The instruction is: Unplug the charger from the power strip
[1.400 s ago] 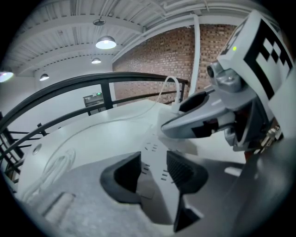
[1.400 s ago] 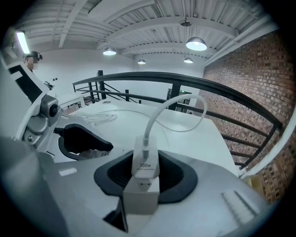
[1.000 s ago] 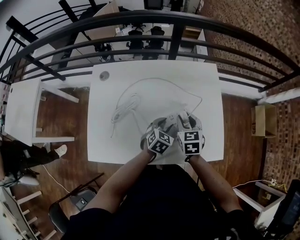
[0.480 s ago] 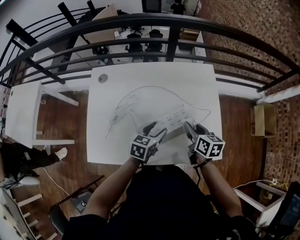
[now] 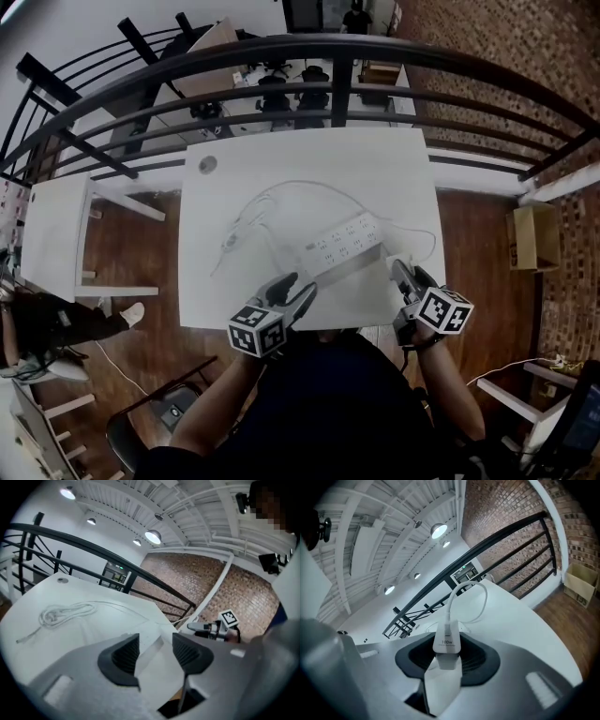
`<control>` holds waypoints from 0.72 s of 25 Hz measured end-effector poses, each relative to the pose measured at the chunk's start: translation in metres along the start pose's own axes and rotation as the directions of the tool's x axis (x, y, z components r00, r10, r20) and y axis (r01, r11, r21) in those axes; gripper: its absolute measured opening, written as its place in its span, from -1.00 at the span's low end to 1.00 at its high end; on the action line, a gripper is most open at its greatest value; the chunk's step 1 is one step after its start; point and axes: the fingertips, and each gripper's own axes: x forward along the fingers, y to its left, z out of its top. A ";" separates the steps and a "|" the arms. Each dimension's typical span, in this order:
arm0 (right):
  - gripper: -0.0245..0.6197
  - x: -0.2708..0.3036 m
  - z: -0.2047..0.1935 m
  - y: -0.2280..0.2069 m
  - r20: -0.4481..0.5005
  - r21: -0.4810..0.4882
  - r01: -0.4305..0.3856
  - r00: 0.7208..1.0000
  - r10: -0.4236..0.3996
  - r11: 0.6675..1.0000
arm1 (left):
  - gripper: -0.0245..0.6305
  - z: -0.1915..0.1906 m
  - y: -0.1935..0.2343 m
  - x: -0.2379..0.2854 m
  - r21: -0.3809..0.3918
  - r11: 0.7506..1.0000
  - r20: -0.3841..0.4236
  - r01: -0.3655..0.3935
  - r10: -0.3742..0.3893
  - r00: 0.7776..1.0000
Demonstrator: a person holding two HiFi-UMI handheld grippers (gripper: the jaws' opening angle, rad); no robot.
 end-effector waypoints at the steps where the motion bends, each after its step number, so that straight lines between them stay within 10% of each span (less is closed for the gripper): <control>1: -0.48 -0.003 -0.003 -0.004 -0.001 0.013 0.001 1.000 -0.001 1.000 | -0.25 -0.001 -0.001 -0.002 -0.012 1.000 0.003 0.000 0.000 1.000; 18: -0.48 0.018 -0.070 -0.057 -0.162 0.103 0.071 0.985 -0.053 0.992 | -0.28 -0.014 -0.016 -0.001 -0.049 0.999 -0.004 -0.008 0.008 1.000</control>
